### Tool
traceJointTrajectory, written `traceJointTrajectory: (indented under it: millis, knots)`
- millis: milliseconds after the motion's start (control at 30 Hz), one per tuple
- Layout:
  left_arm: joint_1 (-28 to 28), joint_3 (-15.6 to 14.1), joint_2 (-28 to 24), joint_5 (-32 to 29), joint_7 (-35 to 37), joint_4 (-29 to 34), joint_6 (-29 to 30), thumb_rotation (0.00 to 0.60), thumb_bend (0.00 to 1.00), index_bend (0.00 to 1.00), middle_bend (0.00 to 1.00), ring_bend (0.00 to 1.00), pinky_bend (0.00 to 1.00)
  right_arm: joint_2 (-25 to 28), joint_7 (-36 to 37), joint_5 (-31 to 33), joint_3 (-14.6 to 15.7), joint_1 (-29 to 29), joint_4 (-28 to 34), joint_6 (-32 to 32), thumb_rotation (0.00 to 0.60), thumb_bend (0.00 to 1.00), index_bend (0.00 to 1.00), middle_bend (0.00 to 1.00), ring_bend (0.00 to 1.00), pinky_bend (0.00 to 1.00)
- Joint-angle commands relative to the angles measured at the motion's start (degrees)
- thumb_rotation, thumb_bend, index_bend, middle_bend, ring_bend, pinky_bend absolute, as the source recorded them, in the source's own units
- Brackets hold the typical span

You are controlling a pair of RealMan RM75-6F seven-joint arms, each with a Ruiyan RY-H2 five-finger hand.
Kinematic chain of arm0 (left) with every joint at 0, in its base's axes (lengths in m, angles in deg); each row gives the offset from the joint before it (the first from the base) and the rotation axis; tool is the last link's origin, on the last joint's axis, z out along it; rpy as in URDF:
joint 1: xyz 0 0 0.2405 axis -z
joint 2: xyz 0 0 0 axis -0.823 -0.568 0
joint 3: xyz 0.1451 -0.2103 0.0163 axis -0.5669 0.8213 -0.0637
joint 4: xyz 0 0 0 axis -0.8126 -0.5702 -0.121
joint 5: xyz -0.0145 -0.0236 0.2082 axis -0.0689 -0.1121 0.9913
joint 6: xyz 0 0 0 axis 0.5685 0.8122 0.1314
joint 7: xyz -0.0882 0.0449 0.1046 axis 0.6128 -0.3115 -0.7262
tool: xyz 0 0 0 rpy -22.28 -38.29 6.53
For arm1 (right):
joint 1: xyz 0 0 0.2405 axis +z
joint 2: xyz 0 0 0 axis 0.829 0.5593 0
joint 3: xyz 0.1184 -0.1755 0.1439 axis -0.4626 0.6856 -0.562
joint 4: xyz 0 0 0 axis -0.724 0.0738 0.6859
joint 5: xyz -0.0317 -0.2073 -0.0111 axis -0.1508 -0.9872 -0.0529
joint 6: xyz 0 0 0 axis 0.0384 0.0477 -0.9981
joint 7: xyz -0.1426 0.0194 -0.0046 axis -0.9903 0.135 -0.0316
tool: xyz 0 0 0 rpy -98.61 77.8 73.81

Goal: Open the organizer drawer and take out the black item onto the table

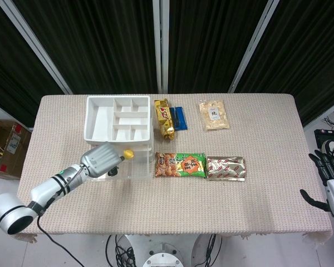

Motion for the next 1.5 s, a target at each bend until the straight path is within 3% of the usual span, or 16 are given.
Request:
traceJointTrajectory:
  millis: [33,267,433,700,833,1033,1300,1500]
  knots:
    - [-1.55,0.48,-0.36,1.12,1.67,0.6,3.89,0.6,0.47,0.55,0.8,0.88,0.99,0.02,0.09,-0.06,-0.03,-0.08,-0.03,0.16,0.6,0.17,0.0,0.0,0.0,0.0]
    - [-8.29,1.77,-2.44,8.94,5.08,5.02,19.65,0.6,0.46,0.54,0.8,0.88,0.99,-0.24,0.39,-0.51,-0.01,-0.06,-0.41,0.4,0.6,0.17,0.0,0.0,0.0,0.0]
    - [-12.05,-0.2,2.53,23.12,5.47,4.62,30.16,0.6,0.46,0.54,0.81,0.88,0.99,-0.73,0.54,-0.83,0.1,-0.12,-0.82,0.6,0.6,0.17,0.0,0.0,0.0,0.0]
    - [-11.05,-4.02,17.48,32.94,-2.52,-1.11,26.84,0.6,0.45,0.52,0.8,0.87,0.97,-0.69,0.38,-1.31,0.54,-0.8,-0.88,1.46,0.6,0.17,0.0,0.0,0.0,0.0]
    - [-10.48,-4.6,26.22,33.2,-6.92,-6.54,23.68,0.6,0.45,0.5,0.8,0.86,0.95,-0.58,0.81,-1.28,0.71,-1.07,-1.03,1.58,0.6,0.17,0.0,0.0,0.0,0.0]
    - [-9.86,-4.89,34.65,31.95,-10.7,-12.66,20.27,0.6,0.45,0.48,0.79,0.86,0.95,-0.48,0.96,-1.61,0.66,-1.27,-1.09,2.18,0.6,0.17,0.0,0.0,0.0,0.0]
    - [-11.09,-3.78,35.97,24.99,-16.33,-12.6,16.53,0.6,0.4,0.35,0.74,0.83,0.95,-0.47,1.67,-1.54,0.64,-1.51,-1.59,2.48,0.6,0.17,0.0,0.0,0.0,0.0]
    - [-13.31,-3.29,32.5,23.15,-18.24,-7.03,19.95,0.6,0.18,0.2,0.6,0.74,0.95,-0.61,2.2,-1.95,0.52,-1.56,-1.94,3.04,0.6,0.17,0.0,0.0,0.0,0.0]
